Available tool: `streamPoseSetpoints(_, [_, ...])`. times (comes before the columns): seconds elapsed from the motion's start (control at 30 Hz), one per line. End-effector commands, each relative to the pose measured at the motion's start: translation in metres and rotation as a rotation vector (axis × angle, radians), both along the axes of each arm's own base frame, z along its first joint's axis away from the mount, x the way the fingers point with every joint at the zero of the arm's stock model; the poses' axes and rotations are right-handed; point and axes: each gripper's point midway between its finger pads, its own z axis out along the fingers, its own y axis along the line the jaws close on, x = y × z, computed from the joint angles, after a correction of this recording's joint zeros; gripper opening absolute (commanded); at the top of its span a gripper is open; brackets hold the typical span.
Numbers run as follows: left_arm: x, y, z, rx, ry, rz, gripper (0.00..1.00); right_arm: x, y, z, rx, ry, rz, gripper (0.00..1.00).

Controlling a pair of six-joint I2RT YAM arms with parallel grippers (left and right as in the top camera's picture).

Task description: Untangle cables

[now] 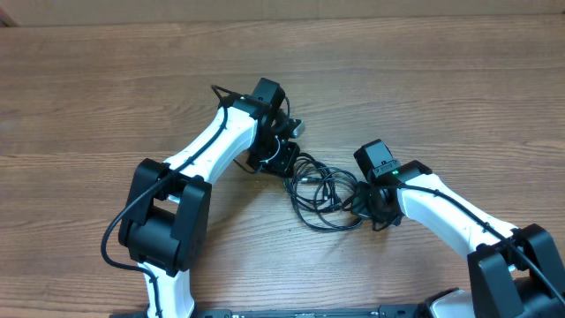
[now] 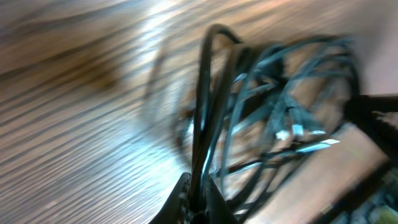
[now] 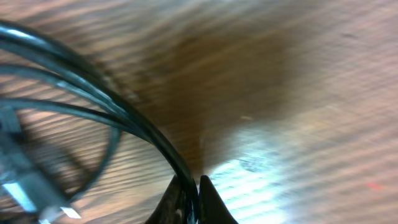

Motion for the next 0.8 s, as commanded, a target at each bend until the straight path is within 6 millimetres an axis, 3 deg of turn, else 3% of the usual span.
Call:
streamPoseSetpoints(0.0, [0.014,0.020,0.007,0.127,-0.071,0.072,0.04,-0.005,-0.041,-0.001,-0.187,-0.006,-0.185,0.04])
streamPoseSetpoints(0.07, [0.013,0.022,0.006,0.131,-0.062,0.074,0.04,-0.014,-0.067,0.003,-0.290,0.013,-0.282,0.04])
streamPoseSetpoints(0.3, [0.014,0.041,0.004,0.182,-0.042,0.119,0.04,-0.023,-0.104,0.007,-0.353,0.064,-0.400,0.05])
streamPoseSetpoints(0.47, [0.015,0.066,0.002,0.249,-0.024,0.163,0.04,-0.026,-0.123,0.007,-0.354,0.087,-0.481,0.27])
streamPoseSetpoints(0.6, [0.019,0.073,0.003,0.218,-0.006,0.200,0.04,-0.028,-0.126,0.006,-0.338,0.102,-0.505,0.35])
streamPoseSetpoints(0.77, [0.018,0.061,0.008,0.118,0.012,0.166,0.04,-0.015,-0.098,-0.001,-0.167,0.108,-0.329,0.40])
